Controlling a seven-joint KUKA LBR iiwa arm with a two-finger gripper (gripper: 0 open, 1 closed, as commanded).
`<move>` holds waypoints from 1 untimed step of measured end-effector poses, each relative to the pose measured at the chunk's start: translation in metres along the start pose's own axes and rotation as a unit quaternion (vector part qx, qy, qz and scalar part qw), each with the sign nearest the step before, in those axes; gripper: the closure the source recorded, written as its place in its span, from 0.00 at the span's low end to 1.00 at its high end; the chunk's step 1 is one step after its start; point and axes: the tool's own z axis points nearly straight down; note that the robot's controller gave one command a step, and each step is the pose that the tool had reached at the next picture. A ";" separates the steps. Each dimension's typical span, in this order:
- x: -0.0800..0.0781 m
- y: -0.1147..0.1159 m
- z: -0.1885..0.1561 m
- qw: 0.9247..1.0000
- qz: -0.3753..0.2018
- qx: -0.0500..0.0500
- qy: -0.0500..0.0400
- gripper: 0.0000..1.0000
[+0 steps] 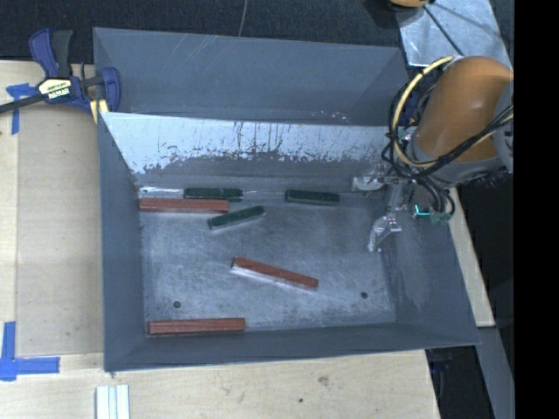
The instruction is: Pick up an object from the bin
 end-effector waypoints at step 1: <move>-0.002 0.000 -0.005 1.000 -0.001 0.001 -0.004 0.00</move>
Offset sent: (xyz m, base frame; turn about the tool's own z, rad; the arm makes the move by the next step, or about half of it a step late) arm -0.0286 0.0904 -0.0674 -0.0719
